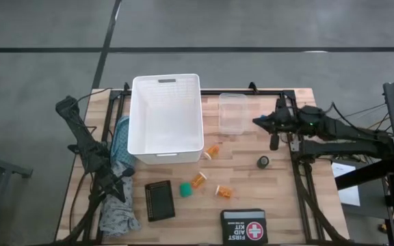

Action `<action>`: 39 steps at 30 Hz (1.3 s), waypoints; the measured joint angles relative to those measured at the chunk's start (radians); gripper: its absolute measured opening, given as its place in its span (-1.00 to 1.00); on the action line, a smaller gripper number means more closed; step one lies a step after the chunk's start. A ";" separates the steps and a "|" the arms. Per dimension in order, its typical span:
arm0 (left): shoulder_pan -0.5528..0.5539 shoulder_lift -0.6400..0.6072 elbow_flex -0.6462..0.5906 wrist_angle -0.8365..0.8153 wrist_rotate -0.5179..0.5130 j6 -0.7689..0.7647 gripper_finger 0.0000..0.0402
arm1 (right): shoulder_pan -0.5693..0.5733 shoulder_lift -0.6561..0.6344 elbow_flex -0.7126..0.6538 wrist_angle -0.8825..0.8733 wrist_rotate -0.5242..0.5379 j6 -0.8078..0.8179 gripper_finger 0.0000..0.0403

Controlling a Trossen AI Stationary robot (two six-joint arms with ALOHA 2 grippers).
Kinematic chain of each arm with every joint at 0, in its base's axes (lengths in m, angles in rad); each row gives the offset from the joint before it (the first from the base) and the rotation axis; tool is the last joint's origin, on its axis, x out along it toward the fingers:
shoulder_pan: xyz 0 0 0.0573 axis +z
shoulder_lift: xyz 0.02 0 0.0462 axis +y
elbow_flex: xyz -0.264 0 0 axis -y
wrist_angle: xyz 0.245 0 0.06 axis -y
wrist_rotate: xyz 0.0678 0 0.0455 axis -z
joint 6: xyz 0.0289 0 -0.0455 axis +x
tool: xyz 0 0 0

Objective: Pick & place medical supplies in basket/bin
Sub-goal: Put the black roll bandage into the transparent bin

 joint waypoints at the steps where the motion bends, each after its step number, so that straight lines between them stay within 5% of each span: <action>1: 0.000 0.000 0.000 0.000 0.000 0.000 -0.95 | 0.000 0.029 0.039 -0.045 0.000 0.001 -0.95; 8: 0.000 0.000 0.000 0.000 0.000 0.000 -0.95 | 0.000 0.189 0.280 -0.384 -0.112 0.030 -0.95; 17: 0.000 0.000 0.000 0.000 0.000 0.000 -0.95 | 0.000 0.315 0.459 -0.494 -0.117 0.141 -0.95; 39: 0.000 0.000 0.000 0.000 0.000 0.000 -0.95 | 0.000 0.389 0.518 -0.567 -0.172 0.164 -0.95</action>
